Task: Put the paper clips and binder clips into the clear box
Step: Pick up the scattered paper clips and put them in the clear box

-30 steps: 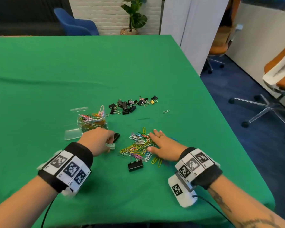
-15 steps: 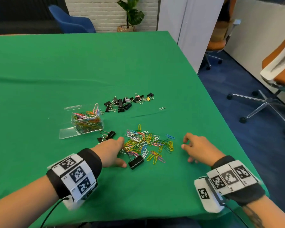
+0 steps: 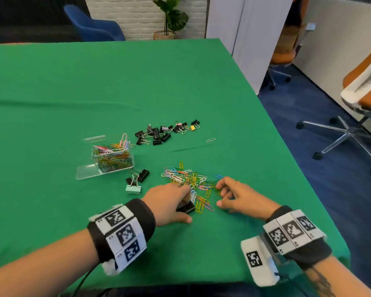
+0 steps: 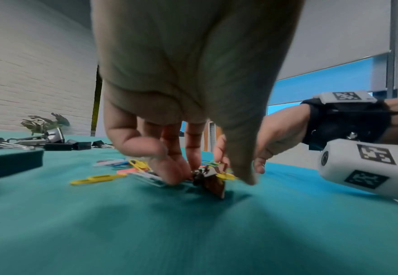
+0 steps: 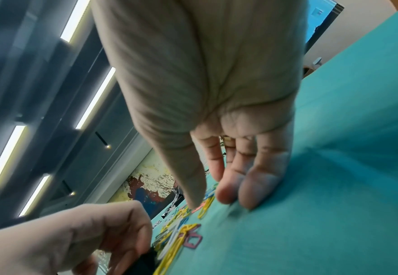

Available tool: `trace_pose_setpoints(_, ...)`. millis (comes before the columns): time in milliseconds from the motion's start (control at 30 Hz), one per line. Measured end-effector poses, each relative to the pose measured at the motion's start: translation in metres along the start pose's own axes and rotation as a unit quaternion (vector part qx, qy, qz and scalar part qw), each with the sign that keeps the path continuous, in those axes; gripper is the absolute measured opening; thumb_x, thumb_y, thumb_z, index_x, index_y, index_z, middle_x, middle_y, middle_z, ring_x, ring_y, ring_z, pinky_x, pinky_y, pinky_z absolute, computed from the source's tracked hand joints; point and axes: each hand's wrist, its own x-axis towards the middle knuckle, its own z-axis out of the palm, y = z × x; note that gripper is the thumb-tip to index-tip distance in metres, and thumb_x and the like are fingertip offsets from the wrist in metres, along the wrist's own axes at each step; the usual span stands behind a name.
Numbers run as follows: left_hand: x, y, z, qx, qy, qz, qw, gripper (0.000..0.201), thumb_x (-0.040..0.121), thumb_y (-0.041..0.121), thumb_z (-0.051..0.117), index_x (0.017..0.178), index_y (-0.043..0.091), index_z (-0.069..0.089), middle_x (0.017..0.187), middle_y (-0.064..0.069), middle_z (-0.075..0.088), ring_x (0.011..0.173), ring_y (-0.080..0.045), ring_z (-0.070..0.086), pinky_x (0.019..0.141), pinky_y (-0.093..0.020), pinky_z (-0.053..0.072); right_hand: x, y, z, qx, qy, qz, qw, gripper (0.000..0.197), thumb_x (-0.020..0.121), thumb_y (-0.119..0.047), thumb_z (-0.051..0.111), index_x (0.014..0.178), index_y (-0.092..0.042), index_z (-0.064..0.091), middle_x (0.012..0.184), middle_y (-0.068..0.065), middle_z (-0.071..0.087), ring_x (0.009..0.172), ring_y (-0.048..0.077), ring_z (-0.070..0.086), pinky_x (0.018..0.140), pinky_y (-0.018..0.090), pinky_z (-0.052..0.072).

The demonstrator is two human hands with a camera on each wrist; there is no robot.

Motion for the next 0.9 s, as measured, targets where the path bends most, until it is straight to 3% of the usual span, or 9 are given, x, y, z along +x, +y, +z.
trace_pose_setpoints(100,-0.004,-0.002,-0.006,0.041,0.035,-0.005,0.999,0.036,0.084,0.042,0.056,0.110,0.019,0.046,0.112,-0.003,0.057,0.102,-0.024,0.056,0.078,-0.031,0.042,0.000,0.003,0.000,0.012,-0.004,0.001,1.000,0.026,0.084,-0.001,0.060,0.100,-0.012,0.042,0.082,-0.003,0.040,0.065,0.008,0.043,0.050,0.009,0.041)
trace_pose_setpoints(267,-0.031,-0.035,-0.014,0.015,0.045,-0.041,0.998,0.025,0.086,0.035,0.055,0.105,0.023,0.046,0.098,0.003,0.048,0.084,-0.016,0.051,0.074,-0.028,0.041,0.001,0.005,0.004,-0.058,0.020,-0.025,0.998,0.023,0.085,-0.006,0.060,0.097,-0.014,0.041,0.089,0.001,0.039,0.077,0.015,0.045,0.066,0.012,0.038)
trace_pose_setpoints(433,-0.049,-0.048,-0.003,0.091,-0.024,-0.122,0.988,0.031,0.084,0.025,0.056,0.111,0.021,0.041,0.112,0.000,0.048,0.103,-0.019,0.050,0.073,-0.030,0.043,0.000,0.004,0.004,-0.078,0.015,-0.031,0.996,0.022,0.086,-0.007,0.058,0.097,-0.015,0.041,0.095,0.003,0.039,0.080,0.014,0.045,0.070,0.013,0.038)
trace_pose_setpoints(567,-0.040,-0.037,-0.009,0.146,0.000,-0.114,0.983,0.041,0.084,0.016,0.053,0.121,0.019,0.037,0.121,-0.004,0.044,0.113,-0.022,0.043,0.083,-0.033,0.044,-0.001,0.005,0.004,-0.078,0.014,-0.035,0.996,0.021,0.086,-0.006,0.057,0.096,-0.015,0.041,0.097,0.005,0.039,0.079,0.013,0.046,0.070,0.012,0.038)
trace_pose_setpoints(667,-0.018,-0.010,-0.006,0.087,0.031,-0.056,0.994,0.060,0.088,0.036,0.050,0.138,0.019,0.022,0.142,-0.009,0.029,0.129,-0.026,0.030,0.102,-0.039,0.037,0.000,0.006,0.005,-0.077,0.020,-0.043,0.996,0.021,0.086,-0.004,0.056,0.096,-0.014,0.041,0.098,0.006,0.039,0.071,0.009,0.045,0.067,0.009,0.038)
trace_pose_setpoints(733,0.000,0.004,0.002,0.009,0.014,-0.062,0.998,0.082,0.086,0.054,0.047,0.146,0.022,0.001,0.155,-0.010,-0.001,0.142,-0.030,0.007,0.114,-0.047,0.023,0.000,0.007,0.005,-0.076,0.023,-0.051,0.996,0.021,0.086,-0.003,0.055,0.096,-0.014,0.041,0.098,0.007,0.039,0.066,0.005,0.043,0.065,0.007,0.038)
trace_pose_setpoints(800,0.019,0.005,0.010,-0.019,-0.007,-0.093,0.995,0.099,0.079,0.065,0.045,0.145,0.021,-0.014,0.153,-0.012,-0.021,0.142,-0.034,-0.011,0.115,-0.052,0.012,0.000,0.007,0.006,-0.076,0.021,-0.053,0.995,0.021,0.087,-0.004,0.054,0.097,-0.015,0.040,0.098,0.006,0.039,0.066,0.005,0.043,0.065,0.006,0.038)
trace_pose_setpoints(900,0.040,-0.003,0.010,0.013,-0.037,-0.100,0.994,0.108,0.074,0.070,0.047,0.145,0.019,-0.017,0.152,-0.016,-0.023,0.141,-0.036,-0.016,0.114,-0.054,0.010,0.001,0.009,0.006,-0.070,0.017,-0.056,0.996,0.021,0.087,-0.005,0.054,0.097,-0.016,0.040,0.099,0.005,0.038,0.066,0.005,0.042,0.065,0.006,0.037)
